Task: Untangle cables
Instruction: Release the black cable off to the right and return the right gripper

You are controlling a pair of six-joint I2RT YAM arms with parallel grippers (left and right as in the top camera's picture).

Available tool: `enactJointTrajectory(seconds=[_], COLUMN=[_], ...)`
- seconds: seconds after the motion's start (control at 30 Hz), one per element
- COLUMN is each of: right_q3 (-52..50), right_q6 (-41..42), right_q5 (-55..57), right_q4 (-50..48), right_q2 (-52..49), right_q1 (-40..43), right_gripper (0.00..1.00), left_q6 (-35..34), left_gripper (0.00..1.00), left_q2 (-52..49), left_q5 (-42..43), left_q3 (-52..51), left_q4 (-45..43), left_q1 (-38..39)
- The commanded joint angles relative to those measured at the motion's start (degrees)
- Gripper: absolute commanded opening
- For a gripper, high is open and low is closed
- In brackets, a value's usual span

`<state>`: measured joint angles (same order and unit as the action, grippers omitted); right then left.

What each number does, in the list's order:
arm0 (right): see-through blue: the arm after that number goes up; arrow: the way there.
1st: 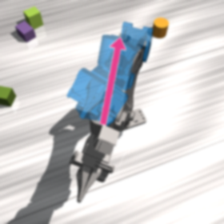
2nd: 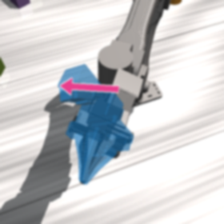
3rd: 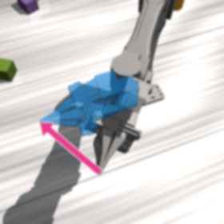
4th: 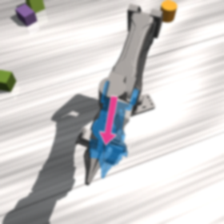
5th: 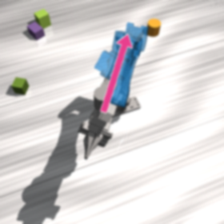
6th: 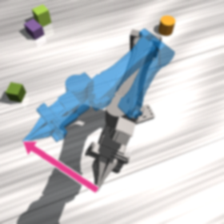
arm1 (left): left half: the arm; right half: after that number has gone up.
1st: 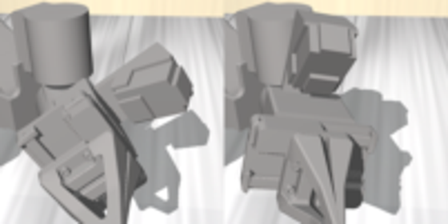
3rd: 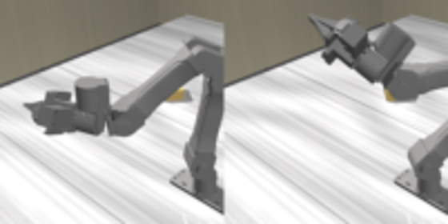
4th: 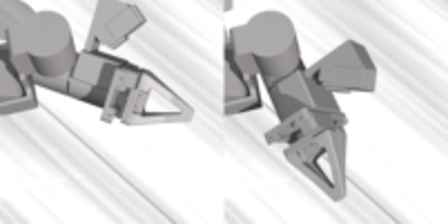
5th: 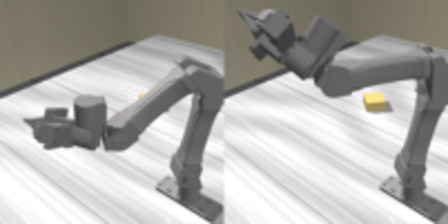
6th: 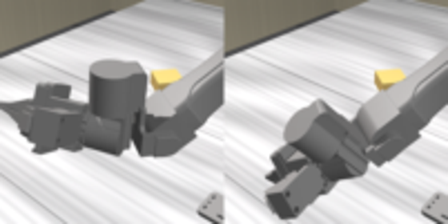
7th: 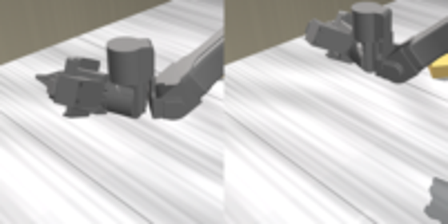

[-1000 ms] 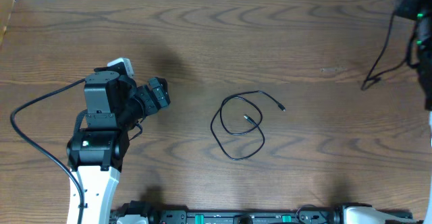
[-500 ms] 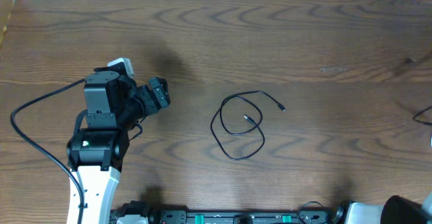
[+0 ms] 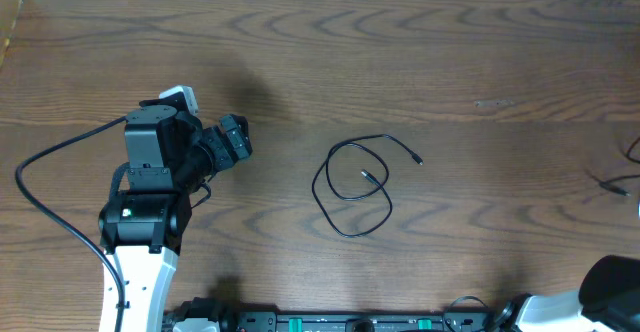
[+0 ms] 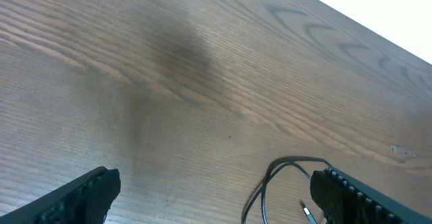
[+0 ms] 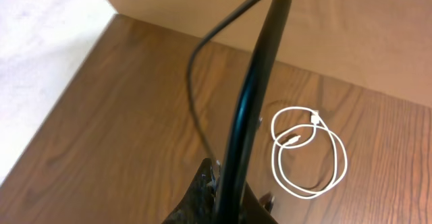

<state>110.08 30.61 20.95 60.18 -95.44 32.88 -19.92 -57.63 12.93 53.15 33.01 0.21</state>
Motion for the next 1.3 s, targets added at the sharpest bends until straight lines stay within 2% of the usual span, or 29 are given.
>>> enactJointTrajectory(seconds=[0.0, 0.1, 0.23, 0.47, 0.53, 0.57, 0.63, 0.7, 1.27], right_q3=[0.0, 0.0, 0.0, 0.0, 0.0, 0.0, 0.0, 0.0, 0.0], right_q6=[1.3, 1.3, 1.3, 1.2, -0.2, -1.0, -2.5, -2.9, -14.4], right_q5=[-2.7, -5.0, -8.6, -12.6, -13.7, -14.7, -17.6, -20.0, -32.7], right_q4=[0.1, 0.1, 0.6, 3.0, 5.0, 5.2, 5.3, 5.3, 4.4], right_q2=[-2.8, -4.8, -8.0, -14.0, -16.3, -16.9, -18.2, -19.0, -19.5], right_q1=[3.5, 5.4, 8.0, 12.3, 13.7, 14.0, 14.7, 15.3, 16.1], right_gripper=[0.01, 0.01, 0.08, 0.13, 0.31, 0.44, 0.83, 0.99, 0.99], left_q6=[-0.5, -0.5, -0.5, -0.5, -0.5, -0.5, -0.5, -0.5, -0.5], left_gripper=[0.96, 0.96, 0.96, 0.96, 0.96, 0.96, 0.96, 0.96, 0.96], left_q2=[0.4, 0.4, 0.4, 0.4, 0.4, 0.4, 0.4, 0.4, 0.4], left_q5=[-0.8, -0.8, -0.8, -0.8, -0.8, -0.8, -0.8, -0.8, -0.8], left_q3=[0.7, 0.7, 0.7, 0.7, 0.7, 0.7, 0.7, 0.7, 0.7], left_q4=[0.0, 0.0, 0.0, 0.0, 0.0, 0.0, 0.0, 0.0, 0.0], left_q1=[-0.2, -0.2, -0.2, -0.2, -0.2, -0.2, -0.2, -0.2, -0.2])
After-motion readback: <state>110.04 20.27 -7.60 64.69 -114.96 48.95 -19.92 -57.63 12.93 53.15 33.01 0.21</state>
